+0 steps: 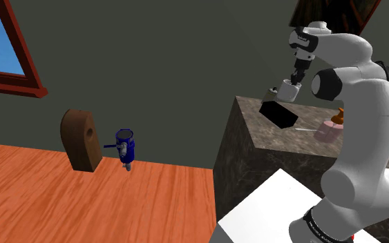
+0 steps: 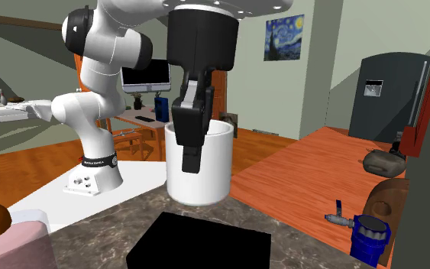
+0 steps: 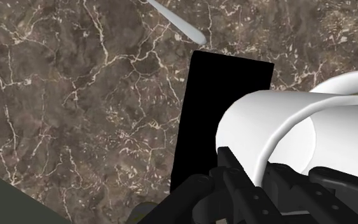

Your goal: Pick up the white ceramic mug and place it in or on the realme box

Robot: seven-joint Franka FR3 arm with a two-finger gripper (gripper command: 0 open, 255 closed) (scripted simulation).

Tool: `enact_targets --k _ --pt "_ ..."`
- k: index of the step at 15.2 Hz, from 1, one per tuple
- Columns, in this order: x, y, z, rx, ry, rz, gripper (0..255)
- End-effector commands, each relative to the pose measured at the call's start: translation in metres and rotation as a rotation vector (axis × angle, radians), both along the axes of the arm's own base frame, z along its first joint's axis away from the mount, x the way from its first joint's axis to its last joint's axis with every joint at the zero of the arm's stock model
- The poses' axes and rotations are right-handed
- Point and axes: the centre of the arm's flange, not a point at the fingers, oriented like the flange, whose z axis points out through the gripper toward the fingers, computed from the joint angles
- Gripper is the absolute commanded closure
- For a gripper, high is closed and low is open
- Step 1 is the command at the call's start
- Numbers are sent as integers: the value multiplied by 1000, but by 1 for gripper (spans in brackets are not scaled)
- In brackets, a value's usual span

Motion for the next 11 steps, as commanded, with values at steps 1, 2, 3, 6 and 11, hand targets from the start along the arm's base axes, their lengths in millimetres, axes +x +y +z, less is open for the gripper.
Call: enact_targets --k 1,2,3,6,11 --pt "0 -1 -10 0 -1 1 255" --pt "0 -1 -16 0 -1 1 255" --pt "0 -1 -21 0 -1 1 255" --pt "0 -1 -37 0 -1 1 255" --pt "0 -1 -63 0 -1 1 255"
